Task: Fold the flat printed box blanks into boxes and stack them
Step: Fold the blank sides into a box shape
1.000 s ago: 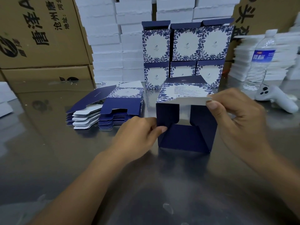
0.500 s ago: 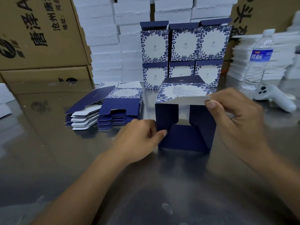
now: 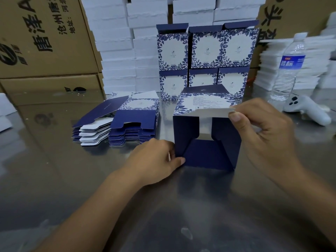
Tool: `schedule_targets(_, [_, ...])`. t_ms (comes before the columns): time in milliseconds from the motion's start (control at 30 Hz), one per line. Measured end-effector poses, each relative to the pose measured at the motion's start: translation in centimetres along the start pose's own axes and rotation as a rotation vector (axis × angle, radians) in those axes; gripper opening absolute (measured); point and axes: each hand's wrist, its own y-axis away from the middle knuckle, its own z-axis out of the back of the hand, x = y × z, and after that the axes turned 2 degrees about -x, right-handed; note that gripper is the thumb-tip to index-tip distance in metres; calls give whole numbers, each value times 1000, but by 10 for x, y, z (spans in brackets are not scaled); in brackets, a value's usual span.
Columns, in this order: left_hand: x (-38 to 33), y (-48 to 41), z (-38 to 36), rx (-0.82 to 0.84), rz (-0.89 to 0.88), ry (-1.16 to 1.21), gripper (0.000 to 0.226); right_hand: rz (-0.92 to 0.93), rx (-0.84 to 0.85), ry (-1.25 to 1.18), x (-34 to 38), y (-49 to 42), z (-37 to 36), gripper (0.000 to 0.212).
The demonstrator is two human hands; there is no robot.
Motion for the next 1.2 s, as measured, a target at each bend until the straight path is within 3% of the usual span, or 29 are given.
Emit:
schedule_targets(367, [3, -2, -5, 11, 6, 155, 31, -6, 7, 1, 1, 0, 1, 31])
schedule_targets(600, [8, -1, 1, 75, -13, 98, 28, -10, 17, 0, -1, 0, 1, 32])
schedule_targets(667, [9, -1, 4, 67, -4, 184, 38, -4, 35, -13, -2, 0, 1, 39])
schedule_targets(767, [9, -2, 7, 7, -32, 608, 68, -3, 83, -68, -1, 0, 1, 56])
schedule_targets(867, [7, -2, 11, -63, -131, 758, 91, -82, 61, -96, 0, 1, 0, 53])
schedule_targets(1000, [0, -1, 13, -175, -197, 735, 71, -241, 89, -104, 1, 4, -5, 9])
schedule_targets(1100, [-9, -1, 9, -294, -171, 717, 49, -180, 146, -84, 2, 6, -8, 17])
schedule_targets(1200, [-23, 1, 8, -479, -136, 688, 22, -37, 85, -6, 0, 7, -6, 19])
